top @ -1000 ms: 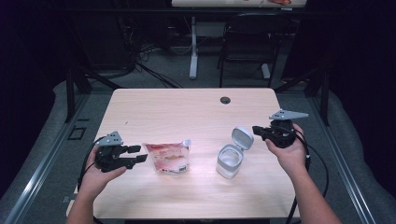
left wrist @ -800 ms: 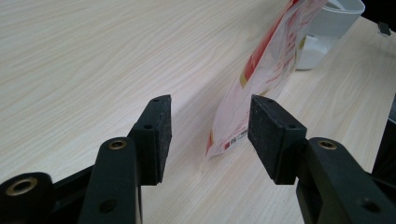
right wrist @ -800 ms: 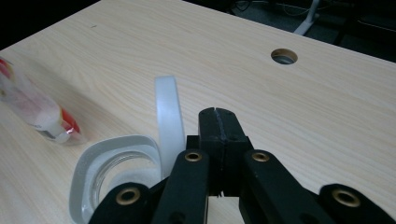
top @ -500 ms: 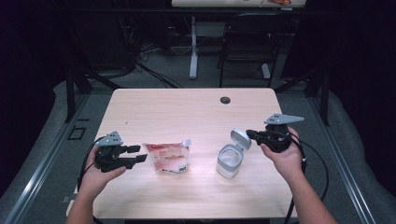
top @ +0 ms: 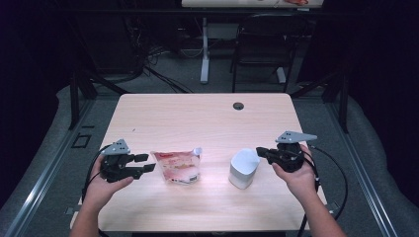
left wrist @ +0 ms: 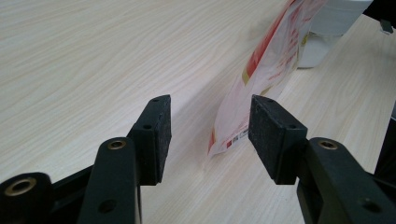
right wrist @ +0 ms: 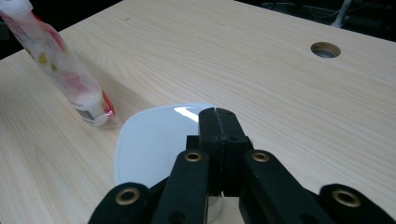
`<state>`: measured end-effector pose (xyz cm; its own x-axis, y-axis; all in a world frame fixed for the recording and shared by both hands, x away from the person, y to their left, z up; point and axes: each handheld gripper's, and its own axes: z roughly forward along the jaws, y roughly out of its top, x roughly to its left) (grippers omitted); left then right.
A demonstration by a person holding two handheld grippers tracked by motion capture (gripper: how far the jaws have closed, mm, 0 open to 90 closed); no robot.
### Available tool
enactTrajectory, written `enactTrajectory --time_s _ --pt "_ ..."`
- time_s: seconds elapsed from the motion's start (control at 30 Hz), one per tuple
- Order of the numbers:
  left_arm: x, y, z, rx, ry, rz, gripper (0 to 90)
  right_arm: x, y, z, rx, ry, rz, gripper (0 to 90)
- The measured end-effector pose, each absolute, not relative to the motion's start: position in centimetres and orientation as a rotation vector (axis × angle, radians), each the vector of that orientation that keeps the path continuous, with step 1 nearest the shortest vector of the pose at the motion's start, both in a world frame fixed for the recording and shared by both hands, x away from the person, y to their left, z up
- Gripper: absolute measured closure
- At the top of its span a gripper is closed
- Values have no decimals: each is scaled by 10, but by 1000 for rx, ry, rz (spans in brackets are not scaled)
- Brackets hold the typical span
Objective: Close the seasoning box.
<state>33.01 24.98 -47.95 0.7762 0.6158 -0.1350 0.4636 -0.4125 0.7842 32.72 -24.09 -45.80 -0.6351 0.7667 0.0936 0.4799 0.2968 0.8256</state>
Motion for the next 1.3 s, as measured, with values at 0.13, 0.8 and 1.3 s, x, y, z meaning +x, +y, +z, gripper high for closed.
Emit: enactTrajectory --time_s 0.13,0.8,1.3 --pt "330 251 -480 2080 809 222 494 321 -241 -465 1133 2238 1277 900" --pt "335 262 -490 2052 883 256 493 292 -256 -508 1217 2165 1222 900" --pt "339 269 -498 2042 954 273 487 289 -259 -536 1270 2176 1145 888"
